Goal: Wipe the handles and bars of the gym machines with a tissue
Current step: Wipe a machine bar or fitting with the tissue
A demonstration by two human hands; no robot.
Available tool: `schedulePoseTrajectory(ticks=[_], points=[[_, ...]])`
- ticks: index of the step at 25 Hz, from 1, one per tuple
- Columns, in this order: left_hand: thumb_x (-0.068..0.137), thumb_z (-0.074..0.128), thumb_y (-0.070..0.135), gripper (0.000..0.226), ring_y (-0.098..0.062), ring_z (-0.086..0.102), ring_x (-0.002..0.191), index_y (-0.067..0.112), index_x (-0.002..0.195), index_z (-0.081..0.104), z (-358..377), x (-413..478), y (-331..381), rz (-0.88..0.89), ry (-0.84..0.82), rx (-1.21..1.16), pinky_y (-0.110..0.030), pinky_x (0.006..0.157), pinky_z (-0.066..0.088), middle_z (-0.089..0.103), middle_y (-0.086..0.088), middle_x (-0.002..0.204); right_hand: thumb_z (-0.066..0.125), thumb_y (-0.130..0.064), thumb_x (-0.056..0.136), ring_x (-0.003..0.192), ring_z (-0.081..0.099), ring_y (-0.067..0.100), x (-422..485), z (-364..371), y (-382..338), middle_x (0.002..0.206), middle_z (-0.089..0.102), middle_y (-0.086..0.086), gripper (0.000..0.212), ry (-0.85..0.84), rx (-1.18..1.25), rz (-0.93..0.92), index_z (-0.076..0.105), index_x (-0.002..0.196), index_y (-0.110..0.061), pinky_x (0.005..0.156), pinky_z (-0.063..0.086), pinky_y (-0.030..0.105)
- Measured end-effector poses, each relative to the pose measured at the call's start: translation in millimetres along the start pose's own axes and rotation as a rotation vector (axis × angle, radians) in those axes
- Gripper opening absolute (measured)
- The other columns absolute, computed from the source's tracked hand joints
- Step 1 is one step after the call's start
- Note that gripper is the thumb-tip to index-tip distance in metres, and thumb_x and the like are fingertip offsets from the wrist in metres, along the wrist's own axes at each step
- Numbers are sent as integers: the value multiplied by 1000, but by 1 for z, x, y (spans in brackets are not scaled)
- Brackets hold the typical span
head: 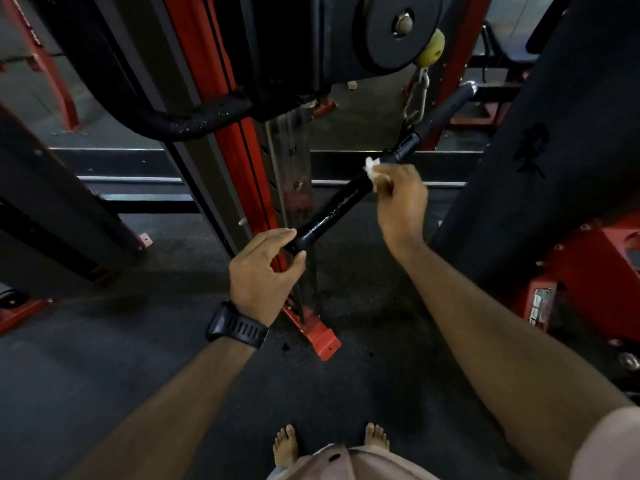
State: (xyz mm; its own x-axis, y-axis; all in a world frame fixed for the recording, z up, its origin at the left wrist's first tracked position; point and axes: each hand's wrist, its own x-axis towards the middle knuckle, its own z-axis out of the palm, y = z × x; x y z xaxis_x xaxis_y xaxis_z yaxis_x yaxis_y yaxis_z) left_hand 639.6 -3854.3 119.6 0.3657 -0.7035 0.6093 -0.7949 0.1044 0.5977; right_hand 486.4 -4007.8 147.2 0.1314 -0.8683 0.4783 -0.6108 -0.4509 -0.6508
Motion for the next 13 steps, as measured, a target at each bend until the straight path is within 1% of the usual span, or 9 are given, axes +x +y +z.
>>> schedulePoseTrajectory(ticks=[1, 2, 4, 6, 8, 10, 11, 12, 13], points=[[76, 83, 9, 30, -6, 65, 98, 5, 104, 75, 0, 1, 0, 5, -1, 7, -30, 84, 57, 73, -3, 105, 61, -3, 93, 104, 60, 13, 5, 1, 0, 117, 62, 6, 26, 14, 22, 63, 69, 117, -10, 94, 52, 28], [75, 83, 9, 30, -6, 65, 99, 5, 104, 75, -1, 1, -1, 2, 2, 11, -29, 84, 57, 73, -4, 105, 61, -3, 94, 105, 60, 13, 7, 3, 0, 117, 62, 5, 26, -2, 27, 62, 69, 117, -10, 94, 51, 25], [76, 83, 9, 31, -5, 64, 99, 5, 105, 74, -2, 2, -1, -12, -4, 13, -28, 85, 56, 72, -3, 106, 60, -3, 94, 104, 58, 15, 7, 5, 1, 115, 63, 5, 25, -51, -25, -48, 70, 116, -9, 91, 47, 22], [76, 84, 10, 31, -4, 64, 100, 5, 105, 74, -1, 4, -1, 0, -19, 7, -24, 87, 55, 72, -4, 107, 60, -2, 93, 103, 61, 19, 20, 2, 8, 112, 65, 8, 24, -10, -45, -37, 71, 113, -10, 90, 49, 24], [75, 84, 10, 31, -6, 64, 99, 4, 105, 75, -1, 2, 1, 25, -23, 9, -21, 87, 54, 72, -5, 106, 61, -2, 93, 105, 60, 18, 29, -2, 12, 115, 65, 8, 23, -17, -53, 23, 71, 112, -10, 88, 43, 13], [75, 84, 8, 31, -7, 65, 99, 3, 104, 75, -1, 1, 1, 26, -19, 6, -22, 87, 54, 72, -5, 106, 62, 0, 91, 106, 58, 17, 30, -1, 12, 116, 65, 5, 25, -93, -109, -81, 71, 111, -12, 86, 34, 5], [74, 84, 8, 31, -7, 65, 98, 3, 104, 75, -1, 1, 1, 25, -26, 0, -23, 86, 55, 72, -5, 106, 62, 1, 90, 105, 59, 19, 32, -2, 13, 115, 66, 5, 25, -121, -131, -139, 71, 109, -12, 89, 34, 7], [74, 84, 8, 32, -7, 65, 98, 3, 104, 75, 0, 2, 1, 26, -36, -2, -22, 86, 54, 72, -5, 106, 61, 2, 91, 105, 60, 22, 37, -4, 14, 113, 68, 7, 25, -113, -147, -161, 72, 108, -12, 92, 37, 13], [74, 84, 8, 32, -7, 65, 97, 3, 104, 75, 0, 2, 2, 33, -47, -2, -20, 87, 54, 72, -5, 105, 61, 2, 91, 105, 61, 25, 41, -8, 13, 112, 68, 8, 24, -105, -153, -148, 72, 107, -11, 94, 43, 22]])
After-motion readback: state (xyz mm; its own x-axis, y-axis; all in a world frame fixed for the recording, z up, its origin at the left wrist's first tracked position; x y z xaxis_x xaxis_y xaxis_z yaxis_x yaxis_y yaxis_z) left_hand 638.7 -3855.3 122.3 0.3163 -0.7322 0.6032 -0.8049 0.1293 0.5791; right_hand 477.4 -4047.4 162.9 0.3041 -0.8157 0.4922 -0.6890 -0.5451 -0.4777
